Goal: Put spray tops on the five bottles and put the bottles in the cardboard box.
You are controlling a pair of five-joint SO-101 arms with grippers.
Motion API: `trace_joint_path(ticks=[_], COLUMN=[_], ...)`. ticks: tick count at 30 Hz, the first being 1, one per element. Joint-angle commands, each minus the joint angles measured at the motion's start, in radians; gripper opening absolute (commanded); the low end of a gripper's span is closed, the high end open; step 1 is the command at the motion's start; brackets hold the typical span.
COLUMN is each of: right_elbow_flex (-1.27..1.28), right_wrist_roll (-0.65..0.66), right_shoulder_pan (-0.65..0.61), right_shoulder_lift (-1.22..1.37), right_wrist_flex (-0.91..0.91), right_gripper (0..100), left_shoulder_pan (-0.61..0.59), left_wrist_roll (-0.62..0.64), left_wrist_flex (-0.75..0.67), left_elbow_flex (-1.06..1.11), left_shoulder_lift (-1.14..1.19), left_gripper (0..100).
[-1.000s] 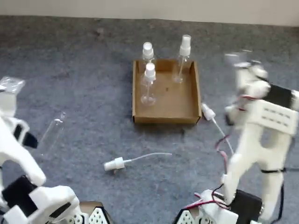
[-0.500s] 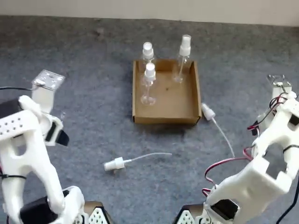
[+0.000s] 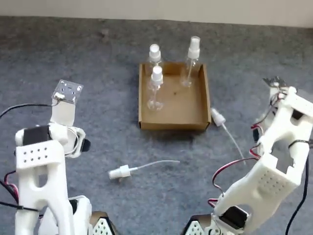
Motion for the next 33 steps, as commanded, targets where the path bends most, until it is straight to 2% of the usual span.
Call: trace_joint_path(ticks=[1, 5, 10, 13, 20, 24, 33], right_elbow_flex=[-0.133, -0.245, -0.311, -0.311, -0.168, -0.062, 0.070], right_wrist_roll=[-0.140, -0.258, -0.259, -0.262, -0.255, -0.199, -0.201], right_shoulder_pan=[-0.061, -0.151, -0.357, -0.414, -0.418, -0.412, -0.390], right_shoulder_lift=[-0.044, -0.077, -0.079, -0.076, -0.077, -0.077, -0.077], right_wrist_flex=[0.035, 0.071, 0.160, 0.159, 0.044, -0.019, -0.133], right_gripper=[34.1, 34.1, 33.9, 33.9, 33.9, 33.9, 31.9], left_shoulder_pan=[0.028, 0.025, 0.022, 0.022, 0.024, 0.024, 0.027], left_wrist_roll=[0.103, 0.152, 0.149, 0.149, 0.149, 0.149, 0.149], left_wrist_flex=[-0.100, -0.195, -0.281, -0.284, -0.285, -0.285, -0.284], left_elbow_flex=[0.051, 0.137, 0.220, 0.229, 0.231, 0.231, 0.232], left_shoulder_lift=[-0.051, -0.062, -0.062, -0.062, -0.062, -0.062, -0.062], left_gripper=[22, 22, 22, 22, 22, 22, 22])
